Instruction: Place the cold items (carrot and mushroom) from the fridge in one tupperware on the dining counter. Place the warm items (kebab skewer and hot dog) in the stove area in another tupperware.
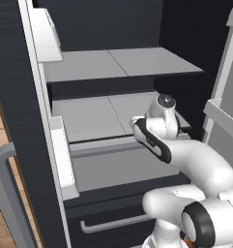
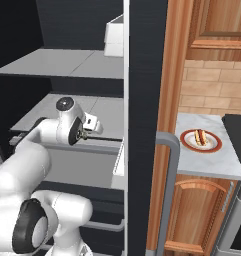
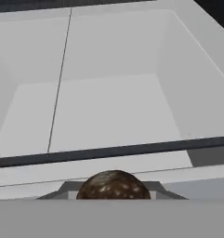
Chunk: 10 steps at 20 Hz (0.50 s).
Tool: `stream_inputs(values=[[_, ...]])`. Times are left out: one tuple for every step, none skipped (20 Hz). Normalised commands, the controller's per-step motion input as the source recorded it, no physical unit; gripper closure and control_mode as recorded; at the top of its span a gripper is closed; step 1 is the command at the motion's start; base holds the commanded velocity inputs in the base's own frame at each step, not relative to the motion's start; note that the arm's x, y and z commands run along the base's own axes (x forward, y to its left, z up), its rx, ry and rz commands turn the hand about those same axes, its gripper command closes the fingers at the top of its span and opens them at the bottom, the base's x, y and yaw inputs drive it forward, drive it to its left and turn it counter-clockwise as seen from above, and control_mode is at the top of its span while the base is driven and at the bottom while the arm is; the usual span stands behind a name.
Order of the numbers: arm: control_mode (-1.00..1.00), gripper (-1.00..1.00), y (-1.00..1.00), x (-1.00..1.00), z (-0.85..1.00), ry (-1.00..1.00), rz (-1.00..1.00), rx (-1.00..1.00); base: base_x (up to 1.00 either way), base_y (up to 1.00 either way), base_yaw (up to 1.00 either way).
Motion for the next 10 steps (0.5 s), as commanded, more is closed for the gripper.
stream_inputs(values=[[-1.00,1.00,0.00,-1.00,1.00,0.15,0.00,0.00,0.00,0.00,0.00],[-1.00,1.00,0.00,-1.00,0.93,0.26,0.00,0.00,0.00,0.00,0.00],[-1.00,1.00,0.00,-1.00,1.00,0.37,0.00,0.00,0.00,0.00,0.00],[-1.00,1.00,0.00,-1.00,0.92,0.38,0.00,0.00,0.00,0.00,0.00],[-1.00,1.00,0.00,-1.00,0.85,0.35,0.00,0.00,0.00,0.00,0.00],[-1.00,1.00,0.00,-1.00,0.80,0.35,0.00,0.00,0.00,0.00,0.00],[-1.00,1.00,0.00,-1.00,0.76,0.41,0.00,0.00,0.00,0.00,0.00],[-1.00,1.00,0.00,-1.00,0.77,0.41,0.00,0.00,0.00,0.00,0.00],[-1.00,1.00,0.00,-1.00,0.81,0.44,0.00,0.00,0.00,0.00,0.00],[-1.00,1.00,0.00,-1.00,0.74,0.42,0.00,0.00,0.00,0.00,0.00]])
